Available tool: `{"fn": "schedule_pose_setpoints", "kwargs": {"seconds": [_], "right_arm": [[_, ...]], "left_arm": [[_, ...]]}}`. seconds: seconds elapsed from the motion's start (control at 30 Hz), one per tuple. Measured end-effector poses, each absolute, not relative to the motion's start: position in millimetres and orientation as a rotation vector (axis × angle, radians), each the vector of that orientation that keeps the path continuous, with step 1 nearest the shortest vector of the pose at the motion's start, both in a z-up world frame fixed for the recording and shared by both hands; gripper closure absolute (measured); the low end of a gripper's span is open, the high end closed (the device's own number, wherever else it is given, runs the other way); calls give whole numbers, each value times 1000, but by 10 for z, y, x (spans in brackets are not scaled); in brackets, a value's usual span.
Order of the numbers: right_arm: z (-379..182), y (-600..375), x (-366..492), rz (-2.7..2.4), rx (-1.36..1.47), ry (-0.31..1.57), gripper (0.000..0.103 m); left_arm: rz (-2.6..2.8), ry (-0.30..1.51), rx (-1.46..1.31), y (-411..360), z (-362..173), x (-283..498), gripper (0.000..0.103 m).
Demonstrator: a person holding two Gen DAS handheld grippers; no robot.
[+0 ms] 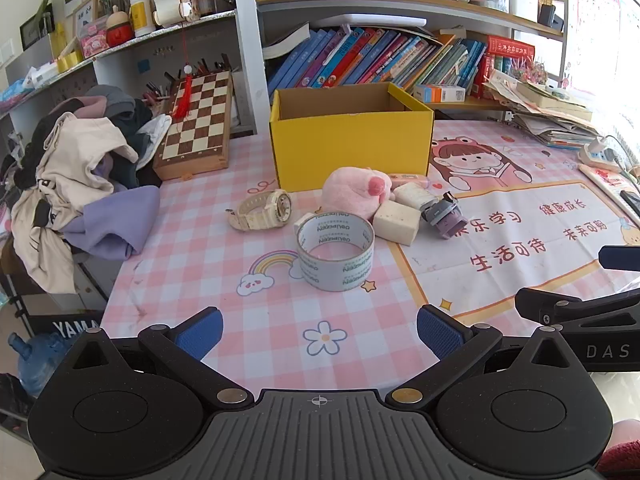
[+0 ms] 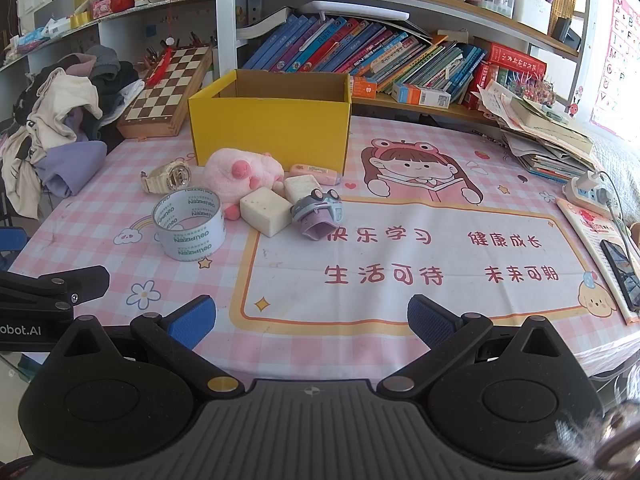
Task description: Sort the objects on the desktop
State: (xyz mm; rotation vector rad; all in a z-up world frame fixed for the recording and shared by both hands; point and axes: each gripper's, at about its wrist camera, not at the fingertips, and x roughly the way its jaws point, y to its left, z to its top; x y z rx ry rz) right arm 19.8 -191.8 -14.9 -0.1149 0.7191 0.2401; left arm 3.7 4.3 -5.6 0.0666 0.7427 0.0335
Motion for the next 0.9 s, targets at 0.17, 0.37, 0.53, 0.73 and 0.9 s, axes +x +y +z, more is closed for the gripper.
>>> {"fn": "schedule_pose_setpoints", "kwargs": {"seconds": [0.17,0.37,0.53,0.73,0.9], "right_arm": [[-156,-1920,203,240,-115,720,0],[-160,-1919,207,238,-115,720,0],[-170,-1912,220,237,-115,725,0],[-179,-1889,238,241,-119,733,0],[-177,-1858,247,247,-121,733,0]], "left_arm": [[32,744,67,51,-58,47,0],[35,742,66,38,-53,59,0],[34,744,61,60,-64,73,0],[36,752,60,83,-80,90,0],[42,755,57,111,-89,93,0]]}}
